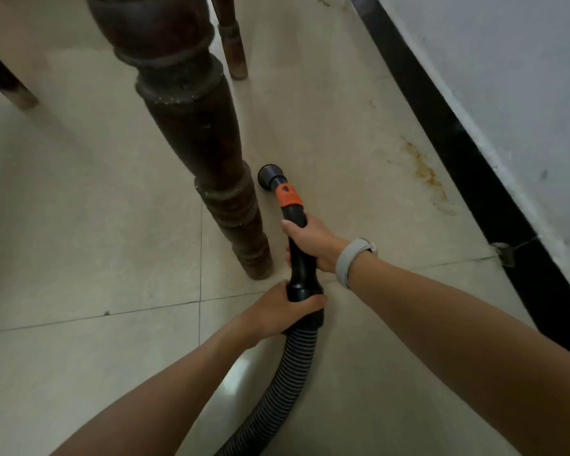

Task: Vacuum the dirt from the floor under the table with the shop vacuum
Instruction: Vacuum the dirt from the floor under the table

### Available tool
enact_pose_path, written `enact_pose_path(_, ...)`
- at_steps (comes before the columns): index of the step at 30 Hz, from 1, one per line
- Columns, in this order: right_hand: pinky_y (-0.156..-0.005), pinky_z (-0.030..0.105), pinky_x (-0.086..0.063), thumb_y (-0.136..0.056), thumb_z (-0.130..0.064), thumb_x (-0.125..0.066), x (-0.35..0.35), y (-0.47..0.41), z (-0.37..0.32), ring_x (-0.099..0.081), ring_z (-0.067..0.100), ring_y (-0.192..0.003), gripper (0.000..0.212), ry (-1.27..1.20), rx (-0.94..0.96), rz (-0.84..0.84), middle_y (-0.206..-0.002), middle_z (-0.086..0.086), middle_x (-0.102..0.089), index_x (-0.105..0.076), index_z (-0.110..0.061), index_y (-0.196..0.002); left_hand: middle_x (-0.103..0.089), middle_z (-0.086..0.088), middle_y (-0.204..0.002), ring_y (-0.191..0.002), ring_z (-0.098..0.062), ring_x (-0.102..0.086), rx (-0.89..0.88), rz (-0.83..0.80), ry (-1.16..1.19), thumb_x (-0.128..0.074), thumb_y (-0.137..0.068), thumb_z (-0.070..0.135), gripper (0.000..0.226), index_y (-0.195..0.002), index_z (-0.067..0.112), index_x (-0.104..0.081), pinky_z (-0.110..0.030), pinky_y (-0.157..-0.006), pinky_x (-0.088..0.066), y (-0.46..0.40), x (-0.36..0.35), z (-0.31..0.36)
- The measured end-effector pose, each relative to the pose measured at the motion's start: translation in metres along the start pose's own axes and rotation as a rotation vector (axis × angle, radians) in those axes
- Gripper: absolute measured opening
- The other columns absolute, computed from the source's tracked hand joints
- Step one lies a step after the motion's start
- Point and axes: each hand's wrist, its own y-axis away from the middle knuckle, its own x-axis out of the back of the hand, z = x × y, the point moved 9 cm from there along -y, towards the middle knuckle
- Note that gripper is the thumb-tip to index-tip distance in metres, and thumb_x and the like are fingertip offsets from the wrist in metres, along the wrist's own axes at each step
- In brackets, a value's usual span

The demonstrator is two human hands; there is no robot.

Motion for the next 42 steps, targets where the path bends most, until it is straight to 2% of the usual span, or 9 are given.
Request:
enact_pose_path(8, -0.058, 0.038, -0.05, -0.098, -0.023, -0.048, 0.042, 0.052, 0.048, -0.054, 0.024, -0.057, 0.021, -0.21, -0.152, 0.188, -0.072, 0.011, -0.049, -0.036, -0.009, -0.11, -0.062, -0.003, -0.116, -0.106, -0.019, -0.06, 0.028, -0.103, -0.275, -0.067, -0.08, 0.048, 0.057, -0.123, 0.016, -0.049, -0.036, -0.096, -0.05, 0.023, -0.019, -0.019)
enact_pose_path(13, -0.057, 0.037, -0.051, -0.097, -0.024, -0.049, 0.042, 0.063, 0.051, -0.054, 0.023, -0.057, 0.025, -0.216, -0.16, 0.241, -0.074, 0.011, -0.049, -0.033, -0.011, -0.112, -0.061, -0.003, -0.114, -0.104, -0.019, -0.059, -0.007, -0.09, -0.294, -0.065, -0.082, 0.046, 0.051, -0.12, 0.018, -0.045, -0.038, -0.095, -0.049, 0.031, -0.021, -0.019)
enact_pose_path(17, -0.056, 0.036, -0.051, -0.097, -0.027, -0.049, 0.017, 0.065, 0.045, -0.054, 0.024, -0.061, 0.029, -0.196, -0.17, 0.122, -0.077, 0.011, -0.048, -0.034, -0.01, -0.115, -0.059, -0.001, -0.107, -0.099, -0.017, -0.059, -0.024, -0.077, -0.177, -0.067, -0.084, 0.036, 0.043, -0.115, 0.02, -0.043, -0.032, -0.087, -0.052, 0.039, -0.018, -0.021)
enact_pose_path(21, -0.064, 0.038, -0.052, -0.097, -0.027, -0.05, -0.013, 0.079, 0.064, -0.057, 0.025, -0.067, 0.035, -0.287, -0.293, -0.041, -0.081, 0.011, -0.052, -0.034, -0.012, -0.124, -0.062, -0.002, -0.101, -0.092, -0.013, -0.06, -0.042, -0.172, -0.272, -0.068, -0.083, 0.021, 0.026, -0.099, 0.024, -0.048, -0.025, -0.078, -0.054, 0.048, -0.005, -0.032)
enact_pose_path(24, -0.069, 0.04, -0.052, -0.096, -0.025, -0.053, -0.022, 0.076, 0.07, -0.059, 0.025, -0.07, 0.034, -0.326, -0.325, -0.035, -0.082, 0.011, -0.055, -0.037, -0.011, -0.122, -0.063, -0.002, -0.097, -0.088, -0.013, -0.063, 0.009, -0.206, -0.34, -0.071, -0.079, 0.02, 0.033, -0.104, 0.019, -0.05, -0.025, -0.075, -0.055, 0.052, 0.01, -0.05)
enact_pose_path(27, -0.068, 0.036, -0.052, -0.096, -0.027, -0.053, -0.025, 0.067, 0.062, -0.057, 0.022, -0.065, 0.019, -0.378, -0.318, 0.019, -0.077, 0.009, -0.053, -0.044, -0.01, -0.098, -0.061, -0.002, -0.097, -0.088, -0.014, -0.063, 0.063, -0.266, -0.342, -0.071, -0.066, 0.029, 0.046, -0.105, 0.021, -0.049, -0.023, -0.07, -0.054, 0.061, 0.012, -0.064)
enact_pose_path(29, -0.068, 0.035, -0.053, -0.095, -0.027, -0.054, -0.022, 0.06, 0.059, -0.057, 0.021, -0.064, 0.02, -0.346, -0.311, 0.056, -0.08, 0.009, -0.053, -0.043, -0.012, -0.101, -0.06, -0.002, -0.1, -0.09, -0.014, -0.063, 0.086, -0.283, -0.295, -0.069, -0.061, 0.033, 0.054, -0.109, 0.022, -0.046, -0.023, -0.072, -0.055, 0.066, 0.009, -0.068)
enact_pose_path(35, -0.08, 0.036, -0.051, -0.095, -0.024, -0.053, -0.031, 0.062, 0.059, -0.056, 0.02, -0.068, 0.028, -0.223, -0.329, -0.1, -0.081, 0.009, -0.051, -0.041, -0.009, -0.115, -0.06, 0.0, -0.11, -0.101, -0.016, -0.062, 0.142, -0.276, -0.16, -0.07, -0.08, 0.037, 0.053, -0.121, 0.024, -0.04, -0.029, -0.087, -0.054, 0.067, -0.004, -0.071)
enact_pose_path(42, -0.085, 0.038, -0.053, -0.094, -0.027, -0.054, -0.018, 0.074, 0.075, -0.059, 0.02, -0.07, 0.032, -0.067, -0.317, -0.151, -0.083, 0.007, -0.053, -0.043, -0.01, -0.119, -0.062, 0.001, -0.107, -0.094, -0.01, -0.064, 0.137, -0.405, -0.161, -0.061, -0.09, 0.033, 0.029, -0.112, 0.023, -0.044, -0.024, -0.08, -0.056, 0.071, -0.042, -0.069)
